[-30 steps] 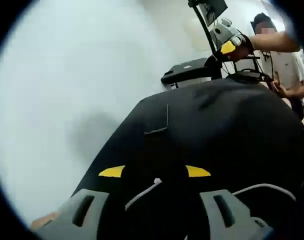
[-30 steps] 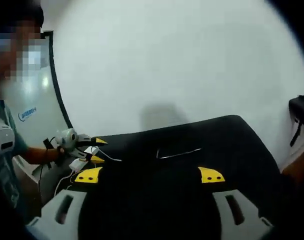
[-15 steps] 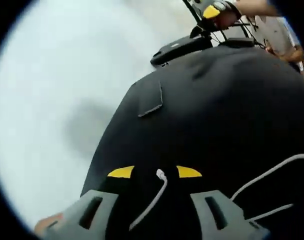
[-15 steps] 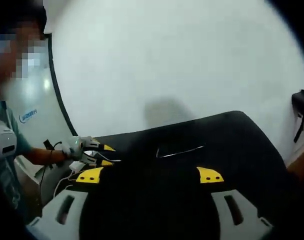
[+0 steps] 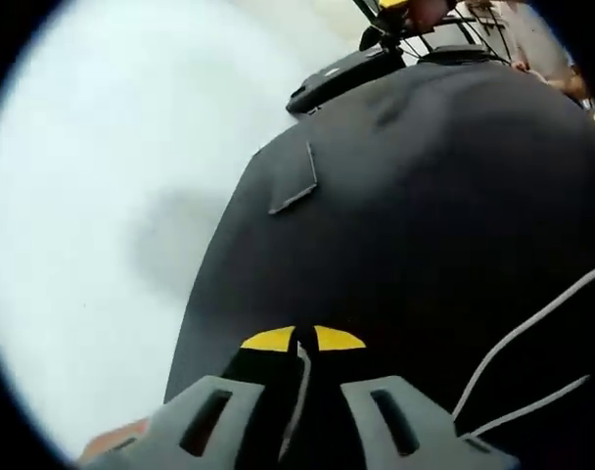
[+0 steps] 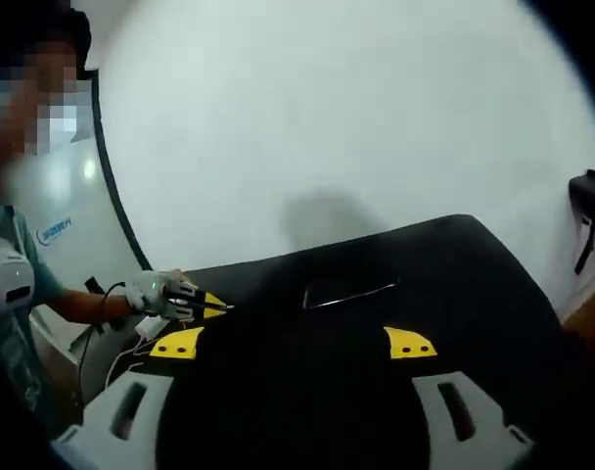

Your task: Connect the charging cable to the phone, plug the charger into the socket, and turn on the power strip switch to charge the phone.

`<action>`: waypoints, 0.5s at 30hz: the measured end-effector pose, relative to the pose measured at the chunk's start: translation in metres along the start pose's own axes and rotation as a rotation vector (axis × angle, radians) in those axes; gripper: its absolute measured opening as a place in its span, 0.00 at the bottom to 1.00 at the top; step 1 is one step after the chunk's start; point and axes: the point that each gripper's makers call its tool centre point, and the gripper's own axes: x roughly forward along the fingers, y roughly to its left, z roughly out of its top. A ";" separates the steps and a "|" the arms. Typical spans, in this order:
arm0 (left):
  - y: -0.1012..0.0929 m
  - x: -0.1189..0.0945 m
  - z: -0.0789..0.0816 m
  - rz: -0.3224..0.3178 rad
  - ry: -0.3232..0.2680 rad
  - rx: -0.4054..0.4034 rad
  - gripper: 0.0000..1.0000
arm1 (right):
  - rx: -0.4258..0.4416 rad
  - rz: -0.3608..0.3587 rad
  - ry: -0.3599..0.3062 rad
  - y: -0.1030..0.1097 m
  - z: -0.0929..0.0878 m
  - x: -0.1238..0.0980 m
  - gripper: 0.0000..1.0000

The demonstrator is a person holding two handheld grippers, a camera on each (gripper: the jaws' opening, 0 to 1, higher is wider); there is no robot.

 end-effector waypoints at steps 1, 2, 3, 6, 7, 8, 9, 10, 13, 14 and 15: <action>0.001 -0.001 0.001 0.003 -0.010 -0.014 0.00 | 0.003 0.001 0.000 0.000 -0.001 0.001 0.68; 0.002 -0.002 0.002 0.005 -0.017 -0.038 0.00 | 0.004 0.001 0.001 0.000 -0.002 0.001 0.68; 0.003 -0.004 0.003 0.004 -0.024 -0.054 0.00 | 0.005 0.002 0.002 0.001 -0.003 0.002 0.68; 0.004 -0.010 0.014 -0.013 -0.092 -0.160 0.00 | 0.009 0.009 0.008 0.003 -0.006 0.005 0.67; 0.004 -0.012 0.017 -0.036 -0.116 -0.211 0.00 | 0.010 0.012 0.010 0.003 -0.007 0.006 0.67; 0.006 -0.014 0.020 -0.057 -0.143 -0.309 0.00 | 0.011 0.014 0.012 0.004 -0.008 0.007 0.67; 0.008 -0.017 0.023 -0.078 -0.168 -0.396 0.00 | 0.012 0.016 0.012 0.005 -0.009 0.008 0.67; 0.012 -0.020 0.032 -0.121 -0.209 -0.531 0.00 | 0.017 0.020 0.013 0.006 -0.009 0.010 0.67; 0.025 -0.028 0.042 -0.166 -0.286 -0.758 0.00 | 0.021 0.027 0.018 0.009 -0.012 0.014 0.67; 0.031 -0.029 0.045 -0.194 -0.319 -0.838 0.00 | 0.022 0.030 0.022 0.010 -0.013 0.017 0.67; 0.035 -0.027 0.045 -0.223 -0.333 -0.882 0.00 | 0.023 0.035 0.025 0.011 -0.014 0.018 0.67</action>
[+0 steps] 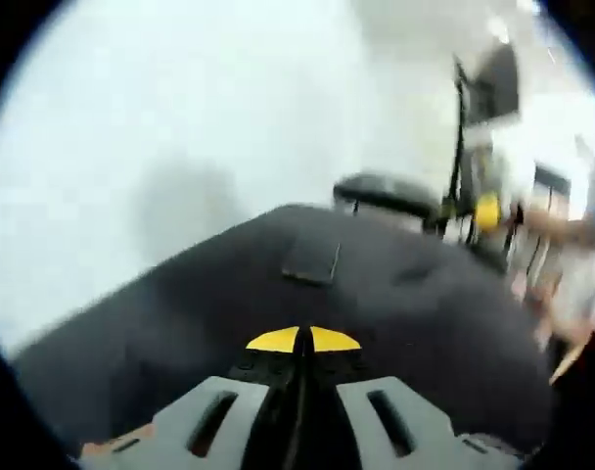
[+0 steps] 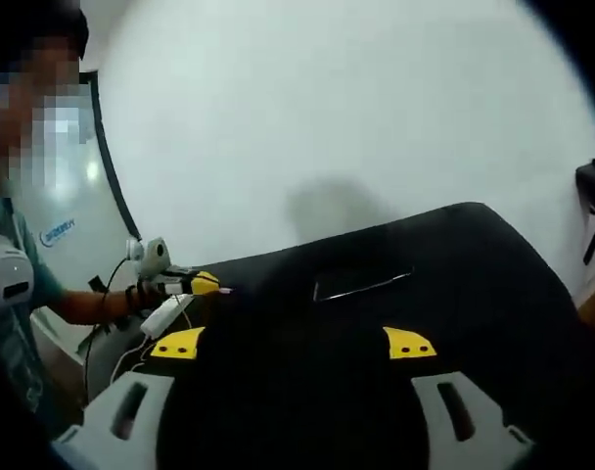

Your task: Connect the charging cable to the phone, plug the charger into the socket, and turn on the power strip switch to charge the phone.

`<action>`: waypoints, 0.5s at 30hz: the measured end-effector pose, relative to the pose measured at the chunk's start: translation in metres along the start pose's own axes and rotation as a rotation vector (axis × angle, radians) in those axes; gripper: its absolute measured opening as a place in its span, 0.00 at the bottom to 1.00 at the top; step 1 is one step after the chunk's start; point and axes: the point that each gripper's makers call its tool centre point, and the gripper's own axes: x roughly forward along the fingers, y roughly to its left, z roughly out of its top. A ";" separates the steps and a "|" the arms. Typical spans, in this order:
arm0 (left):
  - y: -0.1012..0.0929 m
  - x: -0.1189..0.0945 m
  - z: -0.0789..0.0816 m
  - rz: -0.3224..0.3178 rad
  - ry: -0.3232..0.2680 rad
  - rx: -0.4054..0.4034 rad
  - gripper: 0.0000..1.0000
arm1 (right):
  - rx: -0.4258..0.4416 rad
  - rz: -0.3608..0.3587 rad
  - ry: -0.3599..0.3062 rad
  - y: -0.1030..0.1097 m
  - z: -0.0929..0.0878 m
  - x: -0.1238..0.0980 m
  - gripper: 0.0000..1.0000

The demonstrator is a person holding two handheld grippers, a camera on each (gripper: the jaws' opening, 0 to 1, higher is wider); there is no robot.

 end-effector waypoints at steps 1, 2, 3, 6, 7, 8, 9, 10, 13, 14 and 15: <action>-0.001 0.001 0.002 -0.018 -0.007 -0.055 0.00 | 0.001 0.004 0.000 0.002 -0.001 0.002 0.67; -0.020 0.002 0.005 -0.041 -0.030 -0.155 0.00 | 0.005 0.009 0.001 0.003 -0.001 0.005 0.67; -0.022 0.002 0.007 -0.063 -0.038 -0.208 0.00 | 0.006 0.012 0.000 0.003 -0.001 0.007 0.67; -0.020 0.009 0.015 -0.112 -0.070 -0.445 0.00 | 0.018 0.020 -0.010 0.002 0.001 0.014 0.67; -0.018 0.012 0.016 -0.114 -0.070 -0.491 0.00 | 0.020 0.020 -0.014 0.001 0.002 0.015 0.67; -0.015 0.015 0.016 -0.099 -0.067 -0.525 0.00 | 0.022 0.019 -0.016 -0.001 0.003 0.016 0.66; -0.019 0.021 0.012 -0.079 -0.040 -0.538 0.00 | 0.023 0.018 -0.018 -0.003 0.005 0.017 0.66; -0.022 0.026 0.009 -0.081 -0.012 -0.556 0.00 | 0.024 0.016 -0.022 -0.005 0.006 0.018 0.65; -0.030 0.044 0.014 -0.115 -0.008 -0.787 0.00 | 0.040 0.003 -0.049 -0.018 0.014 0.021 0.64; -0.028 0.047 0.015 -0.126 -0.003 -0.819 0.00 | 0.050 -0.002 -0.058 -0.022 0.016 0.022 0.64; -0.029 0.051 0.017 -0.134 -0.006 -0.859 0.00 | 0.061 -0.007 -0.068 -0.026 0.019 0.024 0.63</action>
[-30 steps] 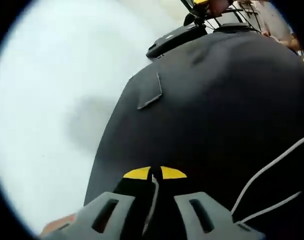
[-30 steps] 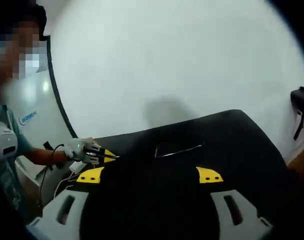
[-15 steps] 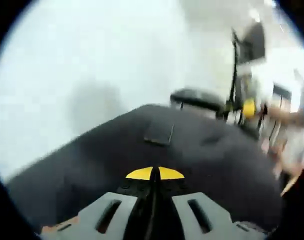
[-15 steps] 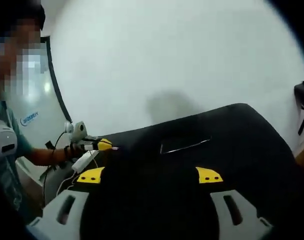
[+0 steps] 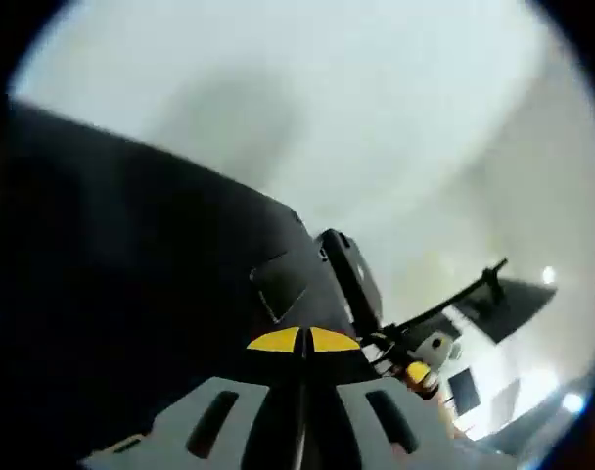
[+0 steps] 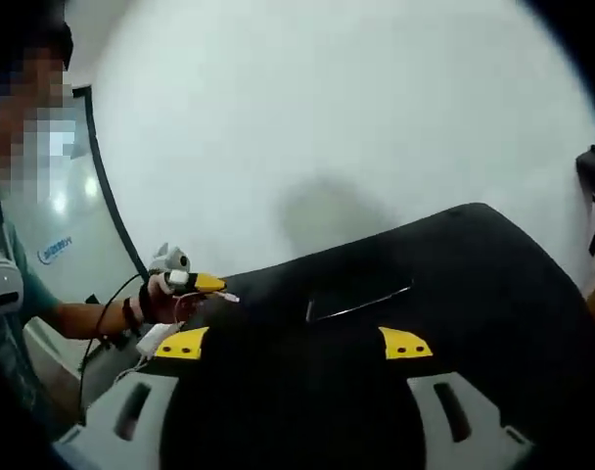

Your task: Connect the charging cable to the phone, plug the charger into the socket, and turn on the power strip switch to charge the phone.

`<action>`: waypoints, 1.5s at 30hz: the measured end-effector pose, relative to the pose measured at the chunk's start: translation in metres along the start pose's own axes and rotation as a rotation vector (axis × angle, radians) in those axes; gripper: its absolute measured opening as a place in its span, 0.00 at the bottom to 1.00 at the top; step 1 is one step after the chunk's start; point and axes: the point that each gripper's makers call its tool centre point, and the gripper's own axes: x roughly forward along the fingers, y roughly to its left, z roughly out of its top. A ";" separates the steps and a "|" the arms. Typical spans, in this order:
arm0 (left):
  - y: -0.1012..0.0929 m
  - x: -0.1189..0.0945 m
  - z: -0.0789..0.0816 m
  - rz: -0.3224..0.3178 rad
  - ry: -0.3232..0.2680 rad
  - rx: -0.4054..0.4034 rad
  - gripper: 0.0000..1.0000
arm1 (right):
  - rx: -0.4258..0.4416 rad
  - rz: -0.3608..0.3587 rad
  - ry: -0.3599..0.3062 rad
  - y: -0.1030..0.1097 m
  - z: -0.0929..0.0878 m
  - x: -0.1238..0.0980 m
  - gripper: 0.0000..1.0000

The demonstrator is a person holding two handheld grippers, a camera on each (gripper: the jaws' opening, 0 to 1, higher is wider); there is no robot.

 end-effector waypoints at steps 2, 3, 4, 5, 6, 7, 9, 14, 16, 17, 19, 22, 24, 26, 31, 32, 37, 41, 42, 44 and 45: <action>0.001 0.010 -0.002 0.013 -0.020 -0.054 0.00 | 0.011 -0.009 -0.013 -0.008 0.005 0.003 0.63; 0.001 0.014 -0.004 0.013 -0.022 -0.085 0.00 | 0.014 -0.014 -0.016 -0.012 0.007 0.004 0.63; 0.004 0.018 0.002 0.005 -0.026 -0.095 0.00 | 0.020 -0.020 -0.023 -0.017 0.010 0.006 0.63; 0.004 0.021 0.003 0.003 -0.041 -0.134 0.00 | 0.024 -0.023 -0.028 -0.020 0.012 0.008 0.63; 0.010 0.025 0.007 0.008 -0.042 -0.170 0.00 | 0.029 -0.025 -0.033 -0.023 0.014 0.009 0.63; 0.016 0.031 0.015 -0.009 -0.051 -0.206 0.00 | 0.040 -0.024 -0.042 -0.026 0.017 0.010 0.63; 0.027 0.033 0.018 0.028 -0.058 -0.214 0.00 | 0.055 -0.021 -0.053 -0.028 0.020 0.012 0.62; 0.038 0.037 0.031 0.022 -0.104 -0.310 0.00 | 0.066 -0.039 -0.069 -0.045 0.026 0.020 0.61; 0.044 0.043 0.033 0.037 -0.109 -0.317 0.00 | 0.093 -0.042 -0.071 -0.062 0.031 0.029 0.61; 0.045 0.045 0.032 0.042 -0.109 -0.315 0.00 | 0.103 -0.042 -0.074 -0.065 0.033 0.033 0.61; 0.048 0.052 0.024 0.064 -0.117 -0.338 0.00 | 0.126 -0.037 -0.074 -0.077 0.040 0.043 0.61; 0.045 0.060 0.020 0.062 -0.143 -0.325 0.00 | 0.165 -0.003 -0.077 -0.097 0.051 0.064 0.64; 0.048 0.068 0.026 0.066 -0.142 -0.299 0.00 | 0.212 0.031 -0.074 -0.099 0.053 0.071 0.65; 0.049 0.070 0.023 0.079 -0.154 -0.278 0.00 | 0.248 0.056 -0.079 -0.105 0.056 0.080 0.64; 0.055 0.078 0.023 0.080 -0.141 -0.271 0.00 | 0.280 0.051 -0.088 -0.117 0.060 0.095 0.63; 0.058 0.078 0.023 0.084 -0.145 -0.285 0.00 | 0.284 0.051 -0.088 -0.114 0.059 0.096 0.63; 0.062 0.079 0.023 0.105 -0.165 -0.310 0.00 | 0.286 0.044 -0.069 -0.120 0.055 0.106 0.63; 0.066 0.082 0.018 0.141 -0.158 -0.295 0.00 | 0.358 0.060 -0.083 -0.127 0.054 0.112 0.63; 0.065 0.081 0.014 0.148 -0.161 -0.296 0.00 | 0.366 0.059 -0.082 -0.129 0.053 0.114 0.63; 0.063 0.082 0.012 0.142 -0.157 -0.297 0.00 | 0.377 0.064 -0.079 -0.131 0.050 0.115 0.63; 0.061 0.082 0.010 0.143 -0.155 -0.292 0.00 | 0.400 0.074 -0.072 -0.130 0.048 0.117 0.63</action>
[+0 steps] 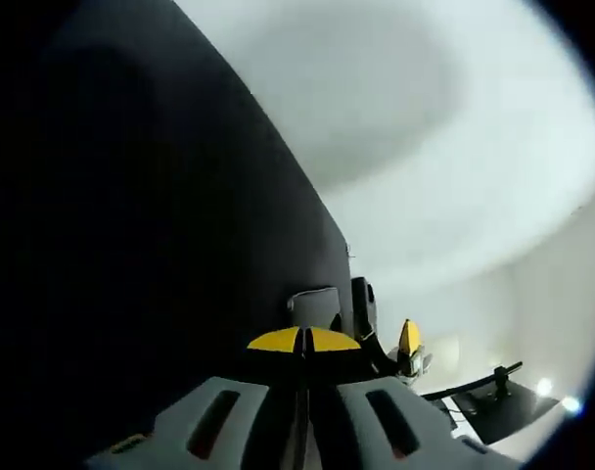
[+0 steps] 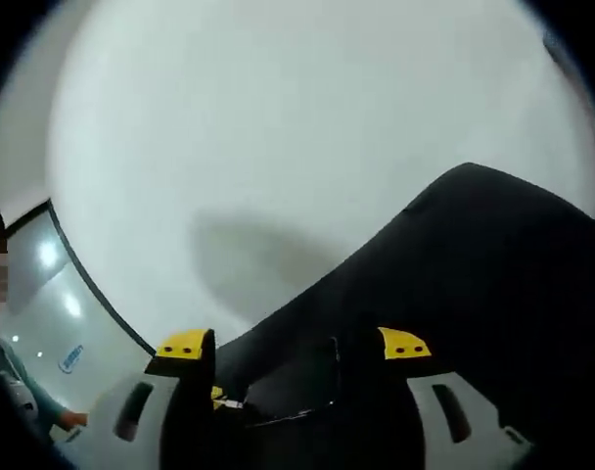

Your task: Connect the charging cable to the phone, plug the charger into the socket, and turn on the power strip switch to charge the phone.

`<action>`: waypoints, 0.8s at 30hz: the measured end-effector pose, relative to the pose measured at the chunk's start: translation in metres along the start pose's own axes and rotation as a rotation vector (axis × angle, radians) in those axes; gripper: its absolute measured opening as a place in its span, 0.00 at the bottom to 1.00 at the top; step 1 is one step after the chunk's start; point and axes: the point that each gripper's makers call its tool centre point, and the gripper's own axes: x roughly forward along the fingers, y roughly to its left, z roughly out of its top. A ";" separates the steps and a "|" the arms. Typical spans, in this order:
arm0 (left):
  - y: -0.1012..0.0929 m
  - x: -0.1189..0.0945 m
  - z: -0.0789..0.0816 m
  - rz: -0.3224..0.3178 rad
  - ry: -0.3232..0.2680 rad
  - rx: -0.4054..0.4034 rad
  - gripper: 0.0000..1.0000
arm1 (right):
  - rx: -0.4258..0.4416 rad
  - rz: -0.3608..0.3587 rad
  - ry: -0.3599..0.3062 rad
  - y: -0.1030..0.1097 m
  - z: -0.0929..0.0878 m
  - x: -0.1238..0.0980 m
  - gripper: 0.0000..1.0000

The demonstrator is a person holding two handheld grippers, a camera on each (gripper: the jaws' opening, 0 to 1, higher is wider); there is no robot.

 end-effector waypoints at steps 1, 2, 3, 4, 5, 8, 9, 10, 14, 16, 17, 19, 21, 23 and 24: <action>0.000 0.000 -0.001 -0.001 0.000 0.002 0.00 | 0.006 0.000 0.001 -0.002 0.000 0.002 0.64; 0.000 0.000 0.000 -0.002 0.001 0.001 0.00 | 0.010 0.002 -0.002 -0.002 0.000 0.003 0.65; 0.000 0.001 0.000 0.000 0.001 0.000 0.00 | 0.014 0.002 -0.001 -0.002 0.000 0.005 0.64; -0.001 0.001 0.000 0.000 -0.001 0.000 0.00 | 0.019 0.002 0.002 -0.002 -0.001 0.007 0.64; -0.002 0.002 0.000 -0.002 -0.002 -0.002 0.00 | 0.020 0.003 0.003 -0.002 -0.001 0.008 0.64; -0.001 0.003 0.002 -0.014 -0.009 -0.048 0.00 | 0.023 0.000 0.008 -0.002 -0.004 0.013 0.64; 0.000 0.004 0.002 -0.009 -0.010 -0.055 0.00 | 0.025 -0.003 0.012 -0.003 -0.005 0.014 0.63; 0.001 0.004 0.002 -0.002 -0.013 -0.061 0.00 | 0.027 -0.006 0.015 -0.003 -0.006 0.015 0.63; 0.002 0.004 0.000 -0.002 -0.036 -0.130 0.00 | 0.035 -0.007 0.026 -0.005 -0.011 0.017 0.63; -0.002 0.004 0.003 -0.030 -0.054 -0.181 0.00 | 0.049 -0.007 0.035 -0.006 -0.015 0.017 0.63; 0.001 0.004 0.003 -0.026 -0.058 -0.183 0.00 | 0.061 -0.006 0.038 -0.007 -0.016 0.018 0.63; 0.003 0.006 0.005 -0.023 -0.060 -0.193 0.00 | 0.062 -0.009 0.038 -0.007 -0.016 0.018 0.62; 0.005 0.005 0.008 -0.008 -0.069 -0.196 0.00 | 0.076 -0.019 0.035 -0.010 -0.014 0.018 0.61; 0.007 0.004 0.008 0.000 -0.077 -0.197 0.00 | 0.085 -0.028 0.040 -0.009 -0.015 0.018 0.60; 0.007 0.004 0.009 0.001 -0.078 -0.196 0.00 | 0.082 -0.031 0.046 -0.009 -0.016 0.019 0.60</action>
